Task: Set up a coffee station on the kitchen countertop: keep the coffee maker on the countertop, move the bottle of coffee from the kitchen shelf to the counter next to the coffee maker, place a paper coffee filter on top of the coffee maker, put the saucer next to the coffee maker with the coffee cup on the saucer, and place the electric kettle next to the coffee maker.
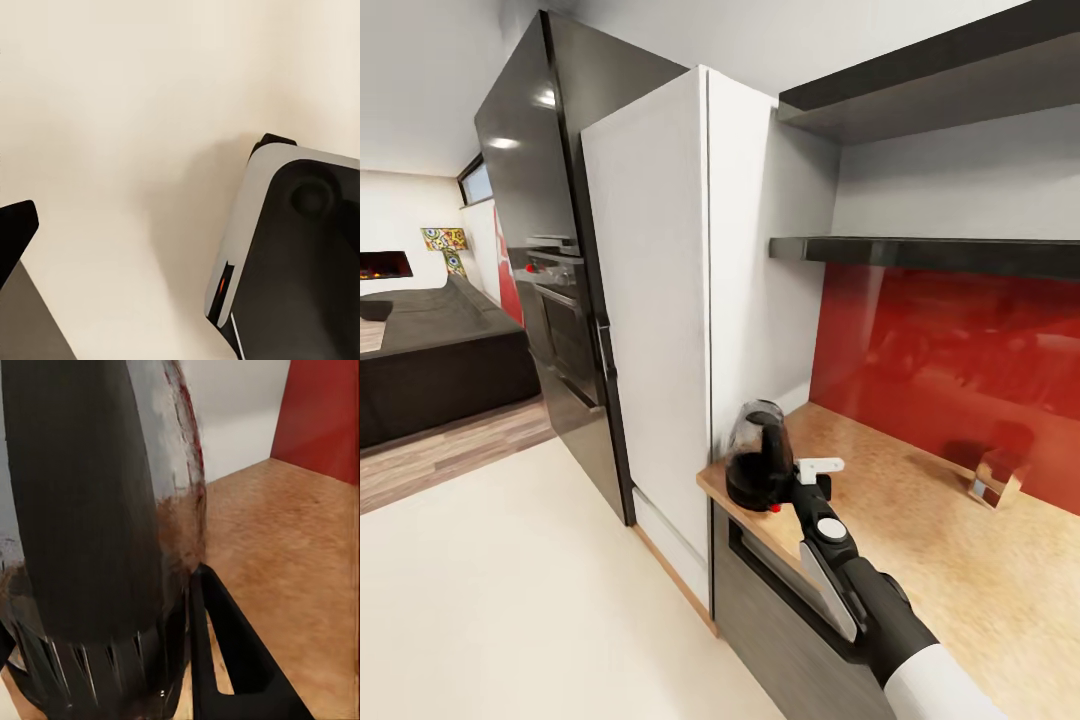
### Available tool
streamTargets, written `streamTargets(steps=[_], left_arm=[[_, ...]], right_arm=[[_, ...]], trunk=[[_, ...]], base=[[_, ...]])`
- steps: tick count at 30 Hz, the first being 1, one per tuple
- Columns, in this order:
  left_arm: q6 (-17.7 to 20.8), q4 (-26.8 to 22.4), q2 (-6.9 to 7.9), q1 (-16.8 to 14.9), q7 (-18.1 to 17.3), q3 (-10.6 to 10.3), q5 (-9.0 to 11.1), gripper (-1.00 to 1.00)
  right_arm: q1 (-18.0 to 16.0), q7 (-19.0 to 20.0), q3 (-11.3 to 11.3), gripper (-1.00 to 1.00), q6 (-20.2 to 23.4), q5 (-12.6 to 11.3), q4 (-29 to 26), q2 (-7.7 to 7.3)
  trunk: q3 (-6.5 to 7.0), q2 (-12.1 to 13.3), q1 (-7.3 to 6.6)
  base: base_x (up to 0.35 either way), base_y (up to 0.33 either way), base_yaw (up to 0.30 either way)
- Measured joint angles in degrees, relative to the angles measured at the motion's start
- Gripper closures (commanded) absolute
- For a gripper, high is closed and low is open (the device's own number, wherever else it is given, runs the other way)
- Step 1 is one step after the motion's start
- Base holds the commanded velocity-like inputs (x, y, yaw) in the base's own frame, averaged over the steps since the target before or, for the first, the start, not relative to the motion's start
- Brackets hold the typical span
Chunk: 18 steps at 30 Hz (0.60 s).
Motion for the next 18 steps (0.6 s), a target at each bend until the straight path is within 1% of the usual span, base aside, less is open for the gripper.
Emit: streamTargets(steps=[1,3,7,9,11,12,14,15,18], left_arm=[[0.01,0.0,0.0,0.0,0.0,0.0,0.0,-1.0],[0.0,0.0,0.05,0.0,0.0,-0.02,0.0,-1.0],[0.0,0.0,0.07,0.0,0.01,-0.08,0.0,-1.0],[-0.05,0.01,0.02,0.0,0.0,-0.09,-0.01,-1.0],[-0.08,-0.01,0.01,0.0,0.02,-0.09,0.0,-1.0],[-0.08,0.01,0.02,0.0,0.04,-0.09,-0.01,-1.0],[-0.08,0.0,0.07,0.0,0.07,-0.09,0.0,-1.0],[-0.08,0.0,0.08,0.0,0.08,-0.07,0.0,-1.0],[-0.08,0.0,0.04,0.0,0.08,-0.02,0.0,-1.0]], right_arm=[[0.0,-0.03,0.02,1.0,0.02,-0.04,-0.11,-0.79],[0.01,0.03,-0.01,1.0,-0.06,-0.14,-0.18,-1.37],[0.01,0.05,-0.09,1.0,-0.11,-0.18,-1.04,-1.56],[0.0,0.04,-0.07,1.0,-0.07,0.16,-3.61,-1.59],[0.03,-0.01,-0.07,1.0,0.1,-0.6,-7.03,-1.61],[0.0,-0.03,-0.04,1.0,0.18,0.34,-9.5,-1.6],[0.02,-0.07,-0.03,1.0,0.2,-0.2,-10.64,-1.61],[0.01,-0.11,-0.05,1.0,0.25,-0.08,-10.84,-1.61],[0.02,-0.18,-0.07,1.0,0.27,-0.24,-11.06,-1.61]], trunk=[[0.0,0.0,0.0],[0.0,0.0,0.0],[0.0,0.0,0.0],[0.01,0.0,0.0],[-0.01,0.02,0.01],[0.01,-0.01,0.0],[0.0,0.01,0.03],[0.0,0.0,0.03],[0.0,0.01,0.01]], base=[[0.0,0.0,0.0],[0.0,0.0,0.0],[0.0,0.0,0.0],[0.0,0.0,0.0],[0.0,0.0,0.0],[-0.05,0.0,0.0],[-0.23,0.0,0.0],[-0.193,0.0,0.0],[-0.081,0.0,0.0]])
